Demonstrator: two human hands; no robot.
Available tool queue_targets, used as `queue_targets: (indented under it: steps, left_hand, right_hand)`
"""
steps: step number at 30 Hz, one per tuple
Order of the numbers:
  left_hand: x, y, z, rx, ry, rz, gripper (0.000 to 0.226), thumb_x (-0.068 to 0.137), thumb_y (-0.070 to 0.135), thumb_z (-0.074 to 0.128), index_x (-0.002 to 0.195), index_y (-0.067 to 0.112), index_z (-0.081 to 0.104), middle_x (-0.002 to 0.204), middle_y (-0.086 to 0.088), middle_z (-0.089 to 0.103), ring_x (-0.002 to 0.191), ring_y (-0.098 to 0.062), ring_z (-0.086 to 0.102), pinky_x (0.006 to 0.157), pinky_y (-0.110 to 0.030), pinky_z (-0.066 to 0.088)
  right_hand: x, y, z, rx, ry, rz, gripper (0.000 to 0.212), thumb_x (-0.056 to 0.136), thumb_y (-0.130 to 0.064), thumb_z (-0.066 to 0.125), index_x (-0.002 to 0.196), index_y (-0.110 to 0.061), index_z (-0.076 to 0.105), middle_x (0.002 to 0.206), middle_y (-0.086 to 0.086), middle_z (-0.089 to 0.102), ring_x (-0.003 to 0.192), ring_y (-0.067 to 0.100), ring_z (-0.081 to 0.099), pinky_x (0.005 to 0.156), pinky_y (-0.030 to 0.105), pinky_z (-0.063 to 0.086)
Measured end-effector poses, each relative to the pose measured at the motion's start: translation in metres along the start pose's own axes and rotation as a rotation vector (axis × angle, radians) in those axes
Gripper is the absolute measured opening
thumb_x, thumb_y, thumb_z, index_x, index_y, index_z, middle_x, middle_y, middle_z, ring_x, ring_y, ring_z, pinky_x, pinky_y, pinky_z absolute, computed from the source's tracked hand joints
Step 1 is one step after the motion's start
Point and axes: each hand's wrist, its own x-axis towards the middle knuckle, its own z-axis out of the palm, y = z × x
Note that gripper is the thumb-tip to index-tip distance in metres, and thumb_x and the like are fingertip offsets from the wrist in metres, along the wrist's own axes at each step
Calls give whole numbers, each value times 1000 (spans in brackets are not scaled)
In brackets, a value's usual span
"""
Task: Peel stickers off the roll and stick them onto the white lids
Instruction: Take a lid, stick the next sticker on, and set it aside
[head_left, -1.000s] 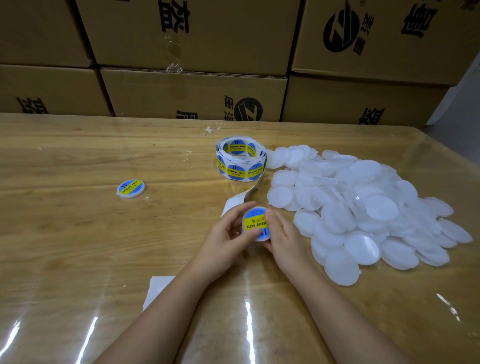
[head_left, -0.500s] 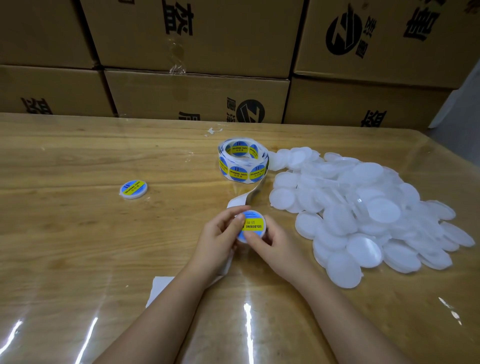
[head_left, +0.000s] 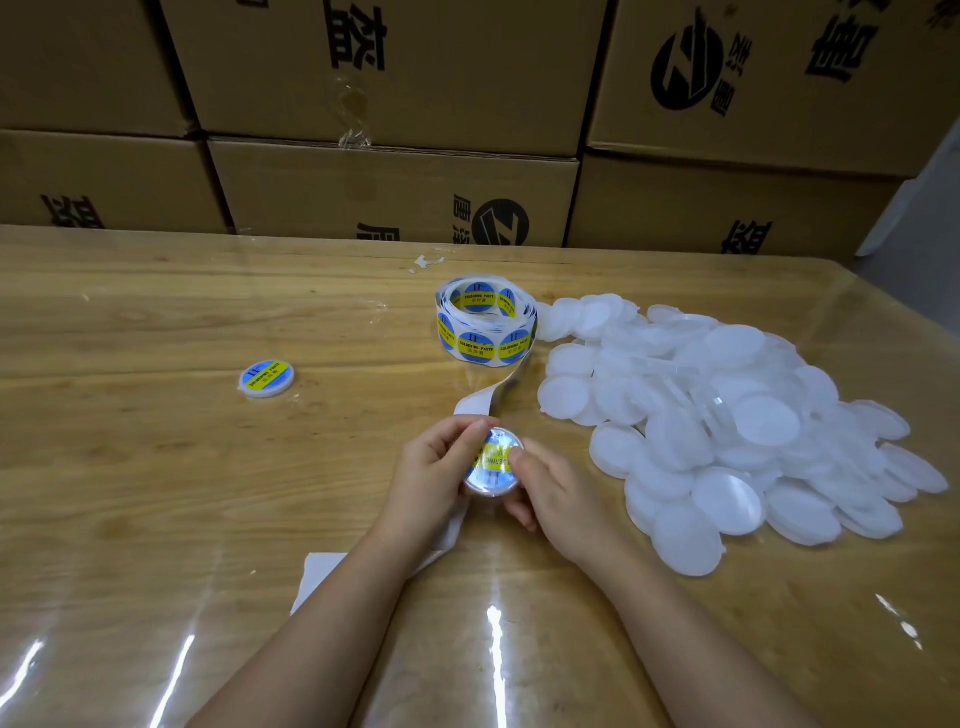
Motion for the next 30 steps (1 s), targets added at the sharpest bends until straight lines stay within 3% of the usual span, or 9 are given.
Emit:
queue_targets:
  steps: [4, 6, 8, 11, 15, 19, 22, 26, 30]
  left_hand:
    - [1, -4, -3, 26, -46, 9, 11, 78, 13, 71, 89, 14, 73, 81, -9, 69, 71, -19, 65, 62, -26, 53]
    - [2, -8, -5, 67, -80, 15, 32, 75, 7, 70, 105, 18, 68, 89, -5, 68, 81, -14, 64, 70, -22, 52]
    - [3, -8, -6, 15, -74, 19, 46, 71, 0, 67, 114, 18, 61, 87, -6, 62, 79, -13, 63, 70, -22, 52]
    - [5, -6, -6, -145, 22, 35, 40, 69, -6, 70, 104, 11, 62, 80, -14, 54, 72, -20, 60, 67, -27, 52]
    - [6, -4, -8, -306, 99, 23, 18, 76, 2, 68, 94, 4, 66, 86, -19, 60, 79, -30, 63, 74, -40, 53]
    - [5, -4, -6, -240, 89, 8, 11, 77, 6, 67, 88, 4, 71, 84, -17, 67, 76, -27, 66, 66, -35, 54]
    - [3, -3, -5, -189, 56, 7, 11, 78, 8, 66, 86, 3, 70, 77, -16, 66, 68, -25, 64, 57, -32, 52]
    - [3, -3, -3, -156, 48, -1, 13, 78, 12, 66, 86, 4, 71, 77, -18, 65, 66, -27, 62, 51, -34, 50]
    - [4, -5, -3, -142, 24, -5, 18, 77, 12, 65, 92, 6, 73, 86, -19, 67, 76, -27, 63, 60, -34, 52]
  right_hand:
    - [2, 0, -2, 26, 40, -36, 16, 95, -30, 48, 84, -21, 54, 55, -13, 57, 52, 0, 49, 53, 13, 38]
    - [5, 0, -5, 100, 78, -28, 7, 96, -22, 54, 95, -26, 59, 68, -13, 65, 64, -2, 58, 61, 11, 42]
    - [6, 0, -7, 147, 108, -14, 9, 96, -19, 53, 98, -25, 60, 69, -14, 64, 64, -4, 56, 61, 10, 41]
    - [6, 1, -6, 93, 107, 9, 8, 96, -23, 53, 89, -23, 57, 59, -14, 55, 54, 3, 47, 58, 18, 38]
    - [3, 0, -3, 51, -28, -5, 8, 89, -17, 65, 92, -21, 58, 72, -9, 57, 60, 5, 48, 61, 19, 41]
    - [2, -3, -2, 107, -42, -9, 20, 84, -18, 71, 99, -20, 58, 80, -2, 62, 66, 6, 47, 63, 20, 43]
    - [4, -3, -4, 160, 3, 5, 15, 86, -17, 69, 97, -20, 59, 80, -6, 68, 68, 8, 55, 68, 25, 48]
    - [5, -2, -8, 201, -40, 15, 6, 91, -14, 61, 95, -18, 61, 74, -9, 69, 63, 6, 60, 65, 18, 49]
    - [7, -3, -10, 263, -39, 17, 11, 96, -10, 51, 91, -14, 61, 67, -5, 68, 60, 7, 62, 60, 18, 48]
